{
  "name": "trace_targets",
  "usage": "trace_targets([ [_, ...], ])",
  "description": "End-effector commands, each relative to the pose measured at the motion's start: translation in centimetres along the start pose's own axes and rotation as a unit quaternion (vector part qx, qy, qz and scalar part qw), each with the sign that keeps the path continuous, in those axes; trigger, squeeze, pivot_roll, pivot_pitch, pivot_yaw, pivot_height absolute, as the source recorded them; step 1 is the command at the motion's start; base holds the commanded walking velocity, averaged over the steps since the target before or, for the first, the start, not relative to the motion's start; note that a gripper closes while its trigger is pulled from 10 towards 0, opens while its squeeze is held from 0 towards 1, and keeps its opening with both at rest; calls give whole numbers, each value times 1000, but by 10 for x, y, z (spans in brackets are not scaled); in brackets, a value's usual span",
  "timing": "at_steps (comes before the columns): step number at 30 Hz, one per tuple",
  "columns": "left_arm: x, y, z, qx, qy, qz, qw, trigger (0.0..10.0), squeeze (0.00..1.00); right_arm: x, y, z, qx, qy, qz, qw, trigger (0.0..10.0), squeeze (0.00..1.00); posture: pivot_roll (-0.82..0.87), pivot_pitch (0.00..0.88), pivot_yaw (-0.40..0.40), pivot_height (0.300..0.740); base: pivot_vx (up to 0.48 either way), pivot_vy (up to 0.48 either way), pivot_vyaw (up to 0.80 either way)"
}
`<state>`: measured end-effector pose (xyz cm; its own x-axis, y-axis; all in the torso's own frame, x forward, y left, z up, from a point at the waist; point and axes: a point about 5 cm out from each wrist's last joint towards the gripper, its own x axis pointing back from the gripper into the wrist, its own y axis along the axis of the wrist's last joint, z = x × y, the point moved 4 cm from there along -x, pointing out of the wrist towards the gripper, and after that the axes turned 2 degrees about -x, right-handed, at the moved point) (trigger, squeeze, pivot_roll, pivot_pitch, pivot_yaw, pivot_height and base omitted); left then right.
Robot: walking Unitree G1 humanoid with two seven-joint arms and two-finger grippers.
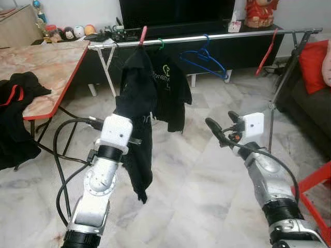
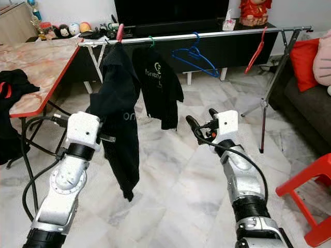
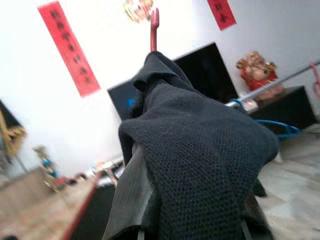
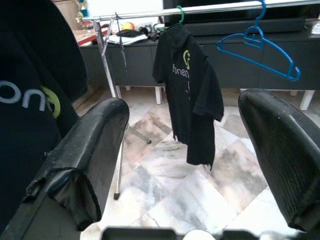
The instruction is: Hang hanger
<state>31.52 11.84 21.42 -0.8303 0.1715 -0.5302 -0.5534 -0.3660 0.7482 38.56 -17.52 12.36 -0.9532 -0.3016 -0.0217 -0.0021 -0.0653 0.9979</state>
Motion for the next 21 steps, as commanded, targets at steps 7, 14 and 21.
trace_targets([
  [7,5,54,-23,-238,-3,-189,953,10000,0,0,-4,2,-4,-17,-5,1000,10000,0,-78,0,59,740,0,0,0],
  [14,4,50,-25,-253,7,-185,950,10000,0,0,-5,2,-1,-20,-4,1000,10000,0,-78,0,58,740,0,0,0],
  [21,1,25,-7,-148,59,-97,982,10000,0,1,-6,1,6,-22,0,1000,10000,0,-75,0,57,740,0,0,0],
])
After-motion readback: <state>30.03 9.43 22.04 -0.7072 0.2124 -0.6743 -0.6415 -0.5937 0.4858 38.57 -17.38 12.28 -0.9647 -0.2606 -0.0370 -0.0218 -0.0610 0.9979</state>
